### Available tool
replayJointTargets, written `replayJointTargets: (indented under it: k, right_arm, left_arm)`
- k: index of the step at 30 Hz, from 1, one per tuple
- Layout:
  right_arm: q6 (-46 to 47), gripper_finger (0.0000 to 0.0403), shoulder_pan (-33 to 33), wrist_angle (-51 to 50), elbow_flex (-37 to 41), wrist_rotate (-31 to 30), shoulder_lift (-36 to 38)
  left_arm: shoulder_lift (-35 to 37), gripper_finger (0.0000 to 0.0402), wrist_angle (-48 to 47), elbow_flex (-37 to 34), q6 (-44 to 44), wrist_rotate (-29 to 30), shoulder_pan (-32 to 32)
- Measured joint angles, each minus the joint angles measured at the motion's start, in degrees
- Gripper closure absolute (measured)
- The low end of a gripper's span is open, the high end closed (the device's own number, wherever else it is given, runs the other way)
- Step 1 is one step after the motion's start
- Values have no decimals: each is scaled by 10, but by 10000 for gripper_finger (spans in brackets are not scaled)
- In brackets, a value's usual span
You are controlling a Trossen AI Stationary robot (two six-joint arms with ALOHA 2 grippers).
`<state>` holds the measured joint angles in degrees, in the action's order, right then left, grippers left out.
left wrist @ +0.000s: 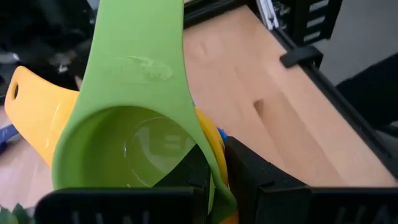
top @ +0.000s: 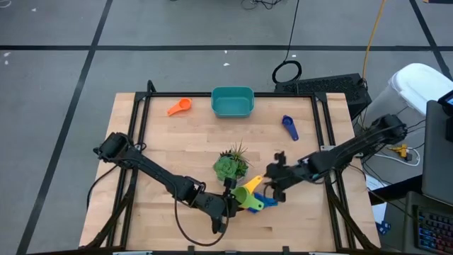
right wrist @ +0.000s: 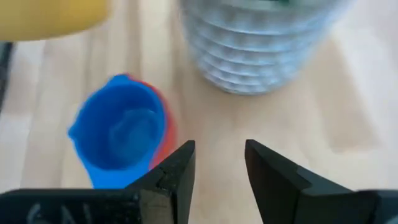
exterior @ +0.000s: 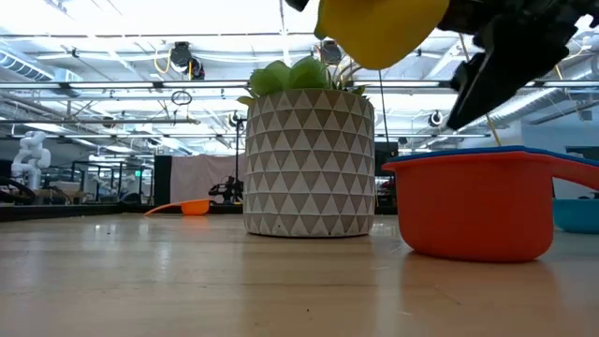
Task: Nest measuring cups in basket
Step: Stack the nested measuring cups on top of the blue measuring cup
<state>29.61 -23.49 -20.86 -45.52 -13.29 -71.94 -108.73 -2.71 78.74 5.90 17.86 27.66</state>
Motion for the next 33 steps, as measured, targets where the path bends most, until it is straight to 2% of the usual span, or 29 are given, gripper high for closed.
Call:
replayJointTargets:
  k: [4,8,13,18,30,33]
  right_arm:
    - [31,271,0,-73,0,-41,68]
    - [50,271,0,-113,0,-63,113]
    - [57,271,-2,-141,0,-62,122]
    - [57,271,-3,-151,0,-61,111]
    - [59,271,-3,-147,0,-46,107]
    - [60,271,-3,-148,0,-46,107]
  left_arm:
    - [-1,365,8,0,-13,0,-6]
    - [-34,365,50,0,-30,0,-11]
    - [-76,365,101,2,-38,-5,-10]
    - [-94,365,103,32,-41,-4,-14]
    - [-181,365,-56,153,-86,-24,-31]
    - [-181,339,-98,175,-108,-26,-33]
